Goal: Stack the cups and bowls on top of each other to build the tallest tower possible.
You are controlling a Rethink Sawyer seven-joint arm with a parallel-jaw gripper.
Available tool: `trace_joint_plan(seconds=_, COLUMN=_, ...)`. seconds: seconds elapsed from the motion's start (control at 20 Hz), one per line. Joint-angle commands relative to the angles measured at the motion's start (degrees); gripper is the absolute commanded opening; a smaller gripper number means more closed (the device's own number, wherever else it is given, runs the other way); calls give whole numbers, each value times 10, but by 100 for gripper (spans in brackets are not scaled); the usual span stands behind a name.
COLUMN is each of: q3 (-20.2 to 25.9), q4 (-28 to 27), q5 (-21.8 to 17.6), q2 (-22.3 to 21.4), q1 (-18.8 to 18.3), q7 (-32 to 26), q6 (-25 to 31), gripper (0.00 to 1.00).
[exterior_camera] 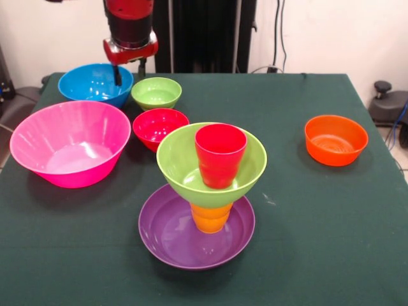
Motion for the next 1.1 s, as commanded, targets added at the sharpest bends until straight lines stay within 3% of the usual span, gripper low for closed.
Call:
trace_joint_plan(seconds=0.05, q3=-37, q4=-29, q5=-92, q2=71, q1=25, q7=-101, q6=-30, gripper=100)
trace_joint_plan(seconds=0.55, q3=-66, q4=-46, q5=-163, q2=96, q1=21, q7=-88, q6=-49, gripper=100)
trace_joint_plan(seconds=1.1, q3=-58, q4=-53, q5=-146, q2=80, q1=14, q7=-112, q6=-41, gripper=100)
